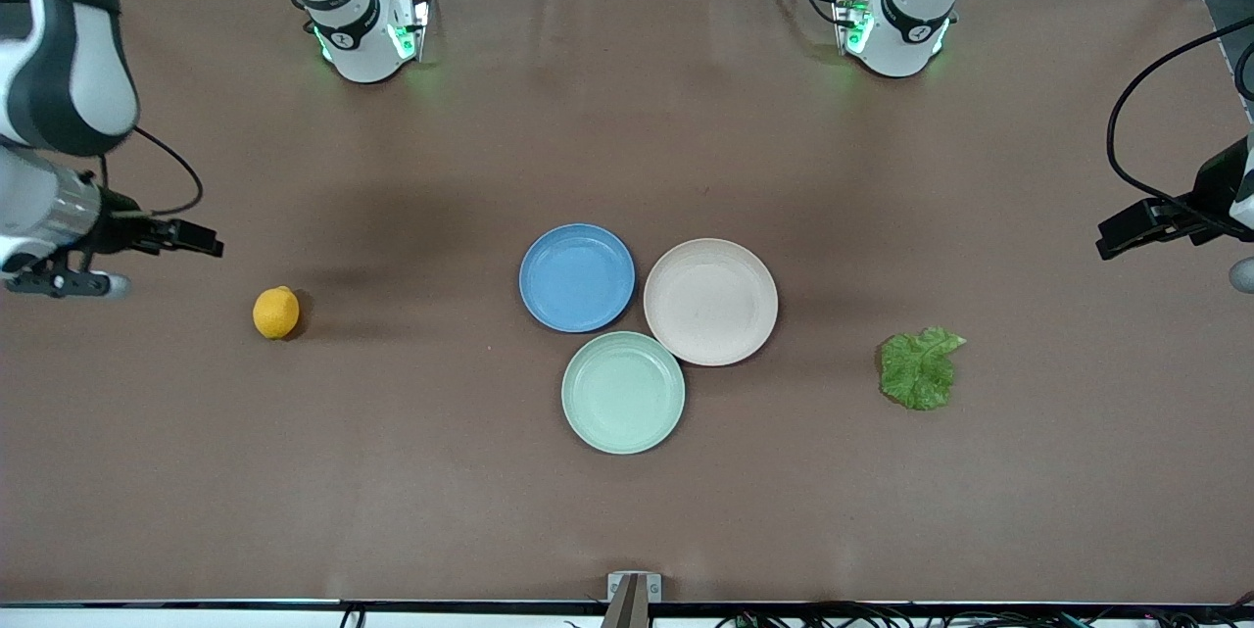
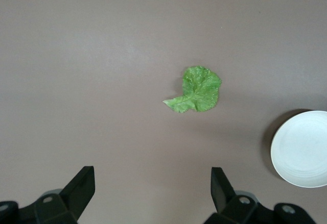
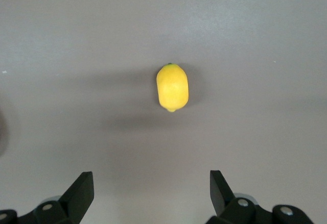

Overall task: Pick lemon and lettuce from plates
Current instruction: 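Release the lemon onto the table with the right gripper and raise it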

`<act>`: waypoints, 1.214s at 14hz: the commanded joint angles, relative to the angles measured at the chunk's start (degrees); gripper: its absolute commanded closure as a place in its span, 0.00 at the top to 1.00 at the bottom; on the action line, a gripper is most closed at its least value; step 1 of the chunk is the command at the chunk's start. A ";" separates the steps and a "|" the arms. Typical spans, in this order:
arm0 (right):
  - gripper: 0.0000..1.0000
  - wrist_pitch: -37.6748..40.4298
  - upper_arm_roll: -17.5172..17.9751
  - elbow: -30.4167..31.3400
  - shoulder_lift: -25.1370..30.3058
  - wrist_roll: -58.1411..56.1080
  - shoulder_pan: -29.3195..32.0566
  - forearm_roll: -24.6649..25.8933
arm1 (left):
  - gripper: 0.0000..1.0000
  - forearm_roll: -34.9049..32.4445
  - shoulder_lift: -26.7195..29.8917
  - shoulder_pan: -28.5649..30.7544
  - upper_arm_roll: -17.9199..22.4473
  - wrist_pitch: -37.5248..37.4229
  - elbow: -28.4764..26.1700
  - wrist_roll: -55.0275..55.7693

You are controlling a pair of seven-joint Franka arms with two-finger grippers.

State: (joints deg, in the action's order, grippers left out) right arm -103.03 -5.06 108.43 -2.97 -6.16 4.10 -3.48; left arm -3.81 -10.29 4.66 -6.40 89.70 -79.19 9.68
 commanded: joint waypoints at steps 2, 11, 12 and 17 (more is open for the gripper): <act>1.00 10.55 0.32 -10.15 0.95 1.76 0.11 0.58 | 1.00 3.28 2.46 2.63 0.24 -2.59 -0.79 -2.38; 1.00 18.04 0.58 -25.73 0.25 1.32 -0.06 4.54 | 1.00 6.36 16.17 -1.05 2.88 4.52 -21.00 -3.44; 1.00 18.04 0.58 -25.82 0.25 1.32 -0.15 4.63 | 1.00 6.36 16.35 -2.10 2.88 4.34 -21.01 -3.35; 1.00 17.95 0.40 -28.89 0.25 1.23 0.03 4.71 | 1.00 5.57 16.96 -4.13 2.53 3.73 -20.48 -2.38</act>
State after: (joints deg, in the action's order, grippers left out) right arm -85.89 -4.73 81.85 -2.03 -5.43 4.07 0.08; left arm 1.67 5.20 1.13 -4.23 92.66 -98.48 7.24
